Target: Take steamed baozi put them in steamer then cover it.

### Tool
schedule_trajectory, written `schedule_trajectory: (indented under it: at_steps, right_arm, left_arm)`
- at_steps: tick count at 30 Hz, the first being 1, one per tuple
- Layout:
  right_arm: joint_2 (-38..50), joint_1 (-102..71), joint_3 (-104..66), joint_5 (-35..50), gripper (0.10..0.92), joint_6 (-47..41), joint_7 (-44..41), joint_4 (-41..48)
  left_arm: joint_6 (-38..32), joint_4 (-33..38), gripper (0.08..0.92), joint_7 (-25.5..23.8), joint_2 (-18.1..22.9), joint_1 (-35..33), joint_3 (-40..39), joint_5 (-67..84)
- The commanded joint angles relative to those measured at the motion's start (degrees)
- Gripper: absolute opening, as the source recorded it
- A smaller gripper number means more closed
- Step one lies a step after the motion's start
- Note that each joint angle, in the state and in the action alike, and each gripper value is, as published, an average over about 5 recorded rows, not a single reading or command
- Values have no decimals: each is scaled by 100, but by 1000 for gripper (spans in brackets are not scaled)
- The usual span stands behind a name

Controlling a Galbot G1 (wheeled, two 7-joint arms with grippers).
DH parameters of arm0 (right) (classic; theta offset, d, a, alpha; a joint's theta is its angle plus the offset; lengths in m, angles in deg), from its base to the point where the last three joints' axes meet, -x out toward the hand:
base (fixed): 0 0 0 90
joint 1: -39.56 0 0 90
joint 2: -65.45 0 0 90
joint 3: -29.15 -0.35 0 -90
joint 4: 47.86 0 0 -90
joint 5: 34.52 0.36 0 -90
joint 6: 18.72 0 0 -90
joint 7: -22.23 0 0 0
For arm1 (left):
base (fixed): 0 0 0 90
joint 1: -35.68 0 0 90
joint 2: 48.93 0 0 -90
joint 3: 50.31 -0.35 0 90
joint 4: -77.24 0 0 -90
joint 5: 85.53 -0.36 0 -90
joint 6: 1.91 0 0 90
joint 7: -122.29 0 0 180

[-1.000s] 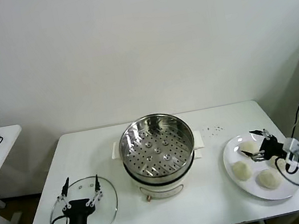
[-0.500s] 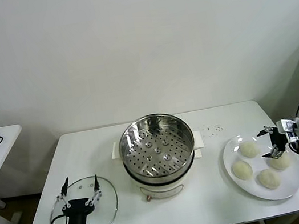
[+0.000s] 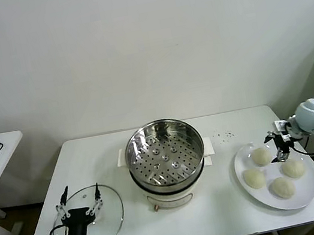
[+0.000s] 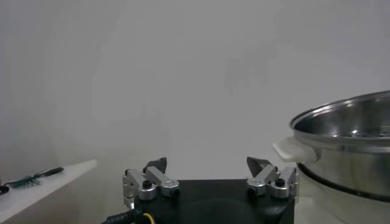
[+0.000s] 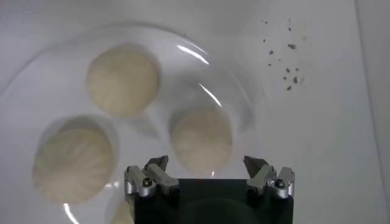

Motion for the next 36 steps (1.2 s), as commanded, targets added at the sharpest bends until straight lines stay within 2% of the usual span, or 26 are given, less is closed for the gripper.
schedule_trajectory:
  at_steps: [1,10,21,28,36]
  right_arm:
    - [-290,276,355,-86,823,-12,-96,328]
    - [-532,299,334,-275,811,64,-92,592]
    - [-429,290,390,-242,711,117,-195,538]
    - [-316,447,453,-136,679,225,-197,388]
    - [-228,2352,1985,335,675,1375,-486,-243]
  left_arm:
    - [-4,-7,823,-2,11,-1,10,-9]
    - [-40,-29,823,0,2,-48,57,0]
    - [-46,-27,823,3,-1,-58,121,16]
    - [-53,-14,823,5,0,-89,114,15]
    - [-52,52,823,4,-26,-167,122,15]
